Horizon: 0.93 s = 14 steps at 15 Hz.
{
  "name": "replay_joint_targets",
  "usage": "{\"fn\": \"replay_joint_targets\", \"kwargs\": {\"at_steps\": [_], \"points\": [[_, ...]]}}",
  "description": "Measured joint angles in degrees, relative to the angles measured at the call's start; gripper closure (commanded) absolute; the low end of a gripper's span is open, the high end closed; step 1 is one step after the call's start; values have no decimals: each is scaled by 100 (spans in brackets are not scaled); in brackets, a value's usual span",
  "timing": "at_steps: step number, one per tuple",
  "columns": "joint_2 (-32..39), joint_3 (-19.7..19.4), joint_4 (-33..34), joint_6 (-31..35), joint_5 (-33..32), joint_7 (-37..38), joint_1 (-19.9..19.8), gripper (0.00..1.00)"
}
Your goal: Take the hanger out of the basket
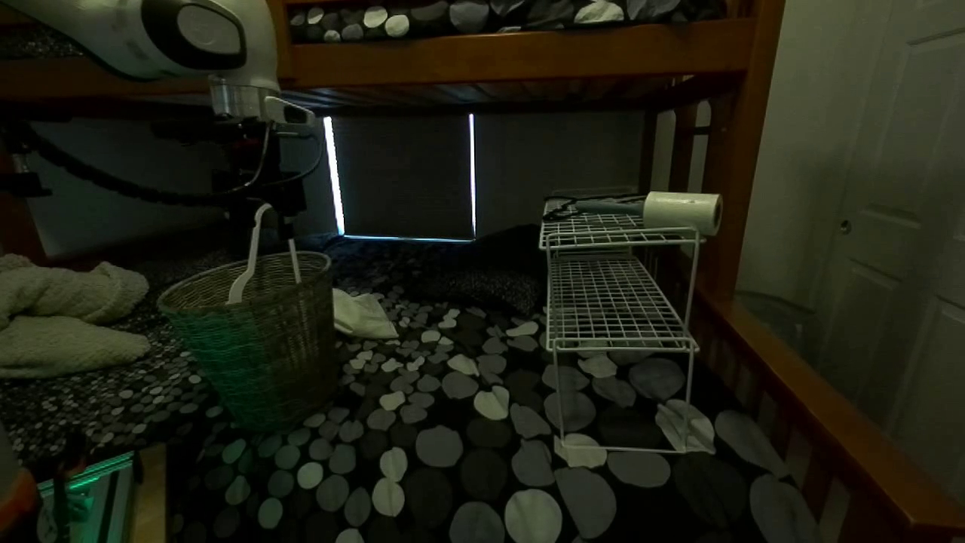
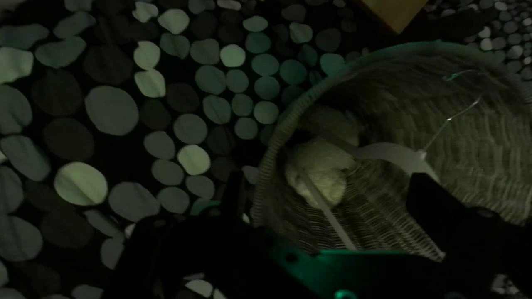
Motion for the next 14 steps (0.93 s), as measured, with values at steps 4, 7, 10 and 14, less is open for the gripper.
{"fn": "replay_joint_targets", "kwargs": {"at_steps": [4, 7, 10, 14], "points": [[-34, 170, 23, 1, 63, -22, 249, 0], [8, 117, 28, 16, 73, -101, 215, 0], [252, 239, -52, 425, 296, -284, 420, 0], [715, 423, -94, 757, 531, -539, 733, 0]]}}
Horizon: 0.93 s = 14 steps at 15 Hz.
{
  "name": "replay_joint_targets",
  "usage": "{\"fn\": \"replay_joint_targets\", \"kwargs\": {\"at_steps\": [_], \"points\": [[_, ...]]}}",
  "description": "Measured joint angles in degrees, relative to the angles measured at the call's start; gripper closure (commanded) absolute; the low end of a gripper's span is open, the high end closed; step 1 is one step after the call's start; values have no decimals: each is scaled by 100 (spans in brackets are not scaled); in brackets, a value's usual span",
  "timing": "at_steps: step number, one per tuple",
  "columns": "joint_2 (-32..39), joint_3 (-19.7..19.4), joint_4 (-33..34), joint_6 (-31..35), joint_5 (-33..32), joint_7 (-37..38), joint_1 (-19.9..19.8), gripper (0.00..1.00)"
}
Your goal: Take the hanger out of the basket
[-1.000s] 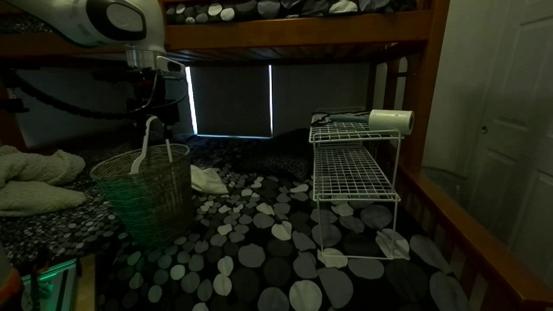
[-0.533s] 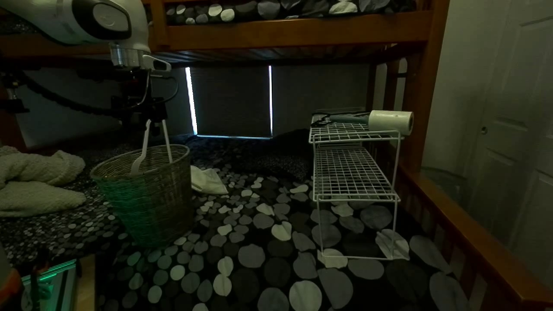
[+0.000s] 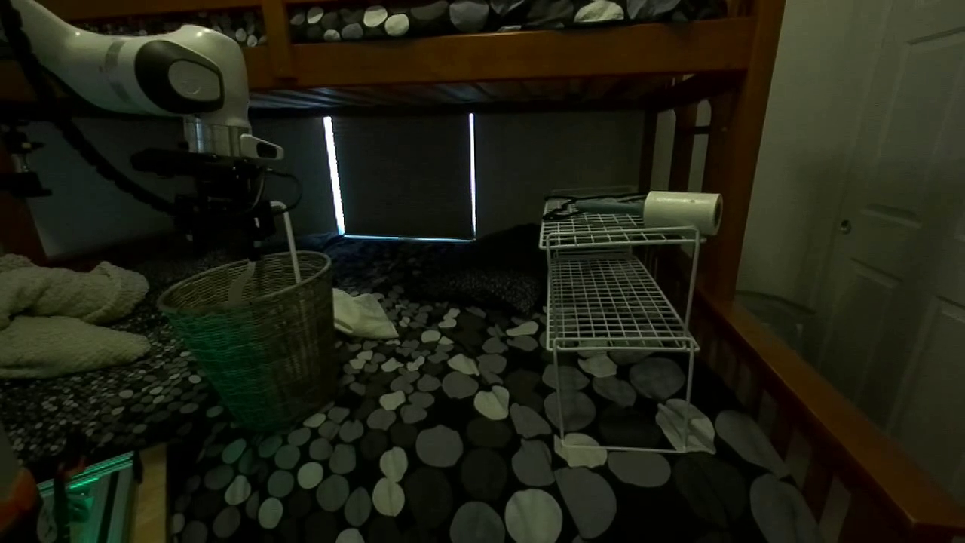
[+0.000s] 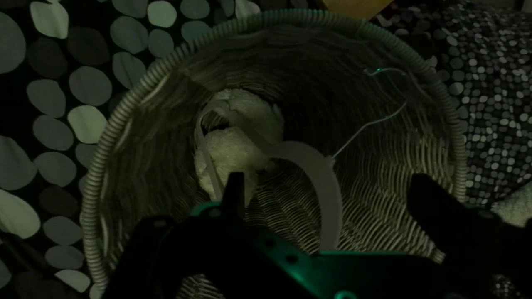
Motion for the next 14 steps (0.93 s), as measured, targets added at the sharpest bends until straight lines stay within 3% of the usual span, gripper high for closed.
{"fn": "replay_joint_targets", "kwargs": {"at_steps": [4, 9, 10, 11, 14], "points": [[304, 275, -1, 542, -72, 12, 105, 0], [788, 763, -11, 1619, -876, 689, 66, 0], [894, 853, -13, 1784, -1137, 928, 24, 25], [989, 931, -15, 1915, -1413, 1190, -34, 26], [1218, 1066, -13, 2051, -2123, 1895, -209, 51]]}}
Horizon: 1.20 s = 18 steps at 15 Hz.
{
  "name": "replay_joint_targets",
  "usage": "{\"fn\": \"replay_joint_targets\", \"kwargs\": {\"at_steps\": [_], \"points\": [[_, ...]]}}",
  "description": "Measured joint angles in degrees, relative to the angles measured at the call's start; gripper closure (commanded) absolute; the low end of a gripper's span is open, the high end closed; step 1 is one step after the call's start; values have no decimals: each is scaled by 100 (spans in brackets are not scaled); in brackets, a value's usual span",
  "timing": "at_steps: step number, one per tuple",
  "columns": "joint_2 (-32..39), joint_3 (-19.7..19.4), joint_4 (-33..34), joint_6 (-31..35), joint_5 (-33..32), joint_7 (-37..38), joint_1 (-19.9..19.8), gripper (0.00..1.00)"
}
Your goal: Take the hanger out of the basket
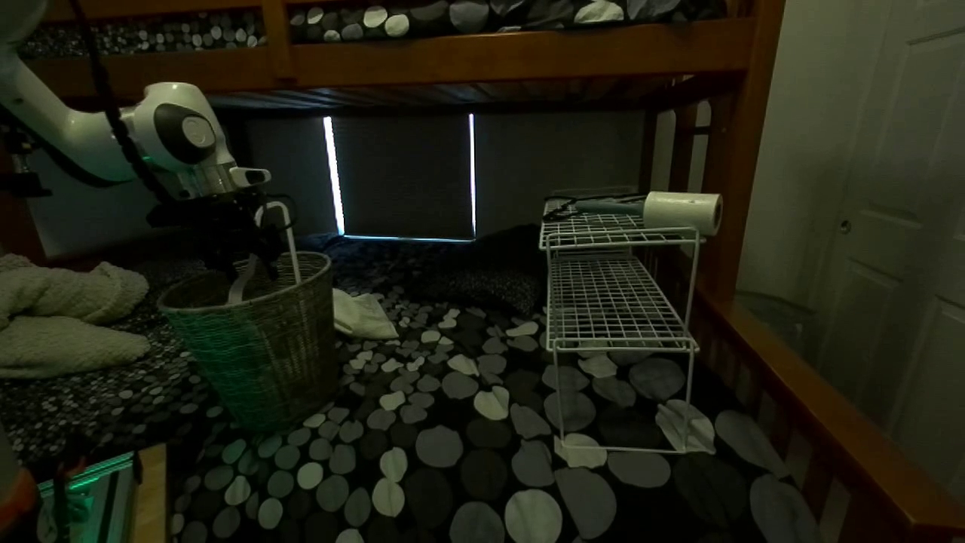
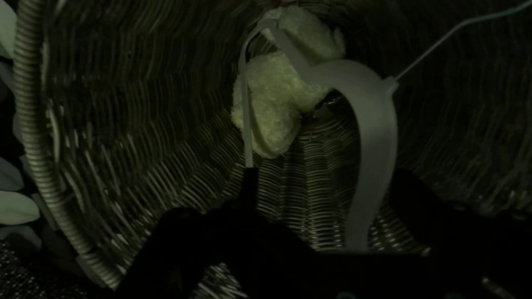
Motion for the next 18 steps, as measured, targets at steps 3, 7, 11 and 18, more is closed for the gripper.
{"fn": "replay_joint_targets", "kwargs": {"at_steps": [3, 7, 11, 18], "points": [[104, 40, 15, 1, -434, 502, -82, 73], [116, 44, 57, 1, -737, 896, -183, 99], [91, 43, 127, 0, -747, 1037, -240, 98], [-355, -78, 328, 202, -73, 629, -92, 98]]}}
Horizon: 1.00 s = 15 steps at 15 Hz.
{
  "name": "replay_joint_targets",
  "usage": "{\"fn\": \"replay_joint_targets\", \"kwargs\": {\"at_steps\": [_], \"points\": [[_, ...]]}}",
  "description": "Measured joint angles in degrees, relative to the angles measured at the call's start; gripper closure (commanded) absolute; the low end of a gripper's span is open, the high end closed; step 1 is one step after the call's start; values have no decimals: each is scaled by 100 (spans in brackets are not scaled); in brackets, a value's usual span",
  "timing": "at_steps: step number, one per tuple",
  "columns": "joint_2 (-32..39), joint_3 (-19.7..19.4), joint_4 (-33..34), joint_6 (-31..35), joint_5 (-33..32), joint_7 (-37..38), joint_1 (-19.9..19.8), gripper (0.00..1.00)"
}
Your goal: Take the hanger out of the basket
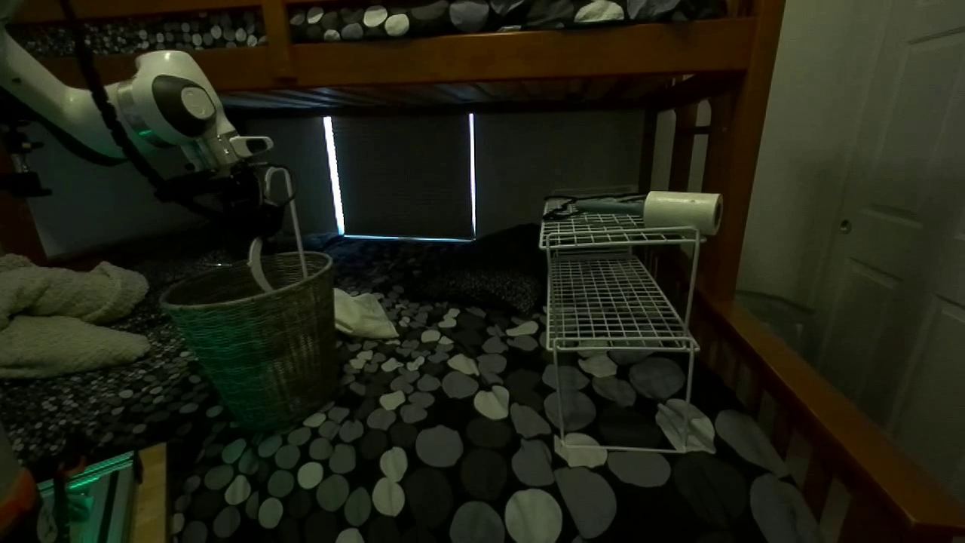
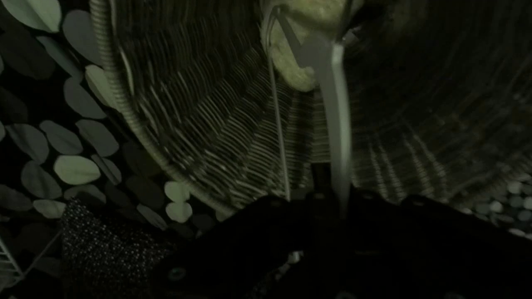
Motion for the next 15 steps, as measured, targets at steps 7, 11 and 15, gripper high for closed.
{"fn": "replay_joint_targets", "kwargs": {"at_steps": [7, 11, 15], "points": [[-1520, -1224, 36, 109, 2367, -1979, 895, 98], [-2539, -1734, 183, -250, 2330, -2089, 807, 99], [-3069, -1688, 266, -367, 1572, -2047, 23, 99]]}}
